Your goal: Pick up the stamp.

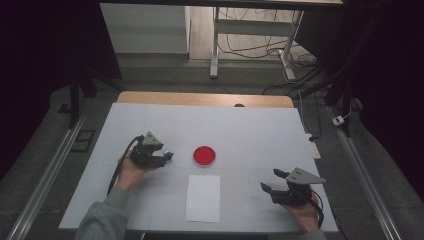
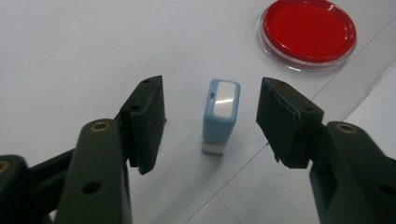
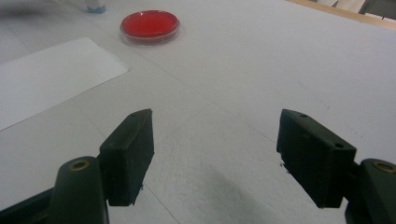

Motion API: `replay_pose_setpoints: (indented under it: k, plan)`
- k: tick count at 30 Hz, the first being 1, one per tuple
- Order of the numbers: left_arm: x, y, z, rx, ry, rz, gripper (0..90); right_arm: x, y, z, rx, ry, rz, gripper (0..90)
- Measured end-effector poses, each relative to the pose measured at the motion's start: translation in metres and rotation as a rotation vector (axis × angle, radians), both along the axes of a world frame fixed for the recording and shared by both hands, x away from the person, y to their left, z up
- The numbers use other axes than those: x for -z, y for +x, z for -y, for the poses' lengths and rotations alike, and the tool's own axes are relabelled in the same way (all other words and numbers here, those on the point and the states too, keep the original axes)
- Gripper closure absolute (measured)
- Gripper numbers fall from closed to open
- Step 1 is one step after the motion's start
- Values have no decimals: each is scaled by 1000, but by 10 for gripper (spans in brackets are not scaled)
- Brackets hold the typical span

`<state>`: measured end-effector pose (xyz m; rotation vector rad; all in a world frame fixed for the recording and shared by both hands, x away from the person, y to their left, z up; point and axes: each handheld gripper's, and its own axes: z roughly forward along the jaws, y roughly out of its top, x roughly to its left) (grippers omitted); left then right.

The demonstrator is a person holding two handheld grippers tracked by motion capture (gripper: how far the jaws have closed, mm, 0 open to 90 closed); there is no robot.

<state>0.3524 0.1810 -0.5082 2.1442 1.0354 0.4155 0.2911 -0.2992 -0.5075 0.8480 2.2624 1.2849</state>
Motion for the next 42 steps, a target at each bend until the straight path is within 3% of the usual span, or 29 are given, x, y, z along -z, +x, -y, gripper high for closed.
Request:
replay_pose_setpoints:
  k: [16, 21, 32, 42]
  plan:
    - [3, 0, 1, 38, -2, -2, 629, 0, 0, 0, 5, -6, 0, 273]
    - [3, 0, 0, 47, -2, 3, 739, 1, 0, 0, 4, 1, 1, 273]
    - [2, -2, 1, 58, 11, 13, 752, 0, 0, 1, 2, -2, 2, 273]
    - [-3, -5, -2, 56, -38, 28, 752, 0, -1, 1, 5, -4, 8, 273]
